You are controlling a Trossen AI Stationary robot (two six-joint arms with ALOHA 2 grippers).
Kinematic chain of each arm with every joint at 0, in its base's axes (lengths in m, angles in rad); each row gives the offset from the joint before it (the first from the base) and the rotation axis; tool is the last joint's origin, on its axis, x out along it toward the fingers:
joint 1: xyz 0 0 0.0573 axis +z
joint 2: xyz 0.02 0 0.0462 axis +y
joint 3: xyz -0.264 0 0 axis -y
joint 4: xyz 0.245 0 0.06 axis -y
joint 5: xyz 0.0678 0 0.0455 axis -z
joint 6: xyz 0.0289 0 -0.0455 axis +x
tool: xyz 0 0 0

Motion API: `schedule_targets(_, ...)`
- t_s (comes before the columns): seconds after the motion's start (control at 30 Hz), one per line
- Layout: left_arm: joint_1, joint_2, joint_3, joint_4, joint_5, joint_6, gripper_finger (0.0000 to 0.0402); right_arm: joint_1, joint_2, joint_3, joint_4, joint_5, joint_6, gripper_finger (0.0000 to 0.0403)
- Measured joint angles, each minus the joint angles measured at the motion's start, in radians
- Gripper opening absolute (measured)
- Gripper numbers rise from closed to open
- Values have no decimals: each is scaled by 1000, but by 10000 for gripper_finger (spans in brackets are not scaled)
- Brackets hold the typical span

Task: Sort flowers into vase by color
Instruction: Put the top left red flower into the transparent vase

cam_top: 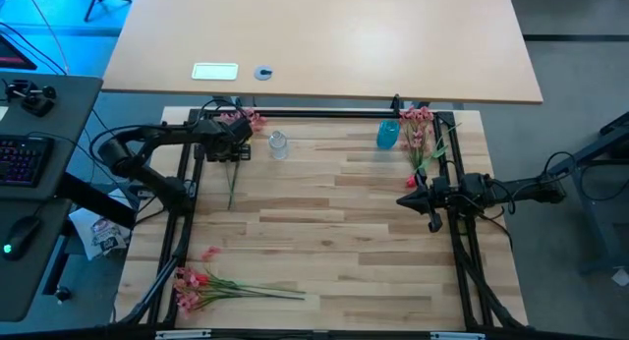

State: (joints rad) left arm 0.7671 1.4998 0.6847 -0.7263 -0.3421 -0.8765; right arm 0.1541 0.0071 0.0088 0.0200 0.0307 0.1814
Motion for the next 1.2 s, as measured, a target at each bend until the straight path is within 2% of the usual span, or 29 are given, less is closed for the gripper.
schedule_targets(0.17, 27, 24, 3, 28, 33, 33, 138, 0, 0, 0, 0, 0, 0, 0)
schedule_targets(0.37, 37, 2, 1, 46, 53, 88, 23, 0, 0, 0, 0, 0, 0, 0)
schedule_targets(0.43, 39, -29, -4, 33, 6, 105, 10, 0, 0, 0, 0, 0, 0, 0)
schedule_targets(0.57, 38, -172, -2, -28, -4, 125, 11, 0, 0, 0, 0, 0, 0, 0)
schedule_targets(0.7, 39, -375, 13, -99, -6, 170, 4, 0, 0, 0, 0, 0, 0, 0)
schedule_targets(0.87, 38, -592, 85, -164, 53, 201, 2, 0, 0, 0, 0, 0, 0, 0)
schedule_targets(0.93, 24, -666, 100, -64, 115, 254, 1, 0, 0, 0, 0, 0, 0, 0)
schedule_targets(1.03, -27, -743, 105, 233, 201, 311, 1, 0, 0, 0, 0, 0, 0, 0)
schedule_targets(1.1, -66, -756, 106, 411, 193, 333, 1, 0, 0, 0, 0, 0, 0, 0)
schedule_targets(1.2, -127, -735, 105, 669, 125, 475, 1, 0, 0, 0, 0, 0, 0, 0)
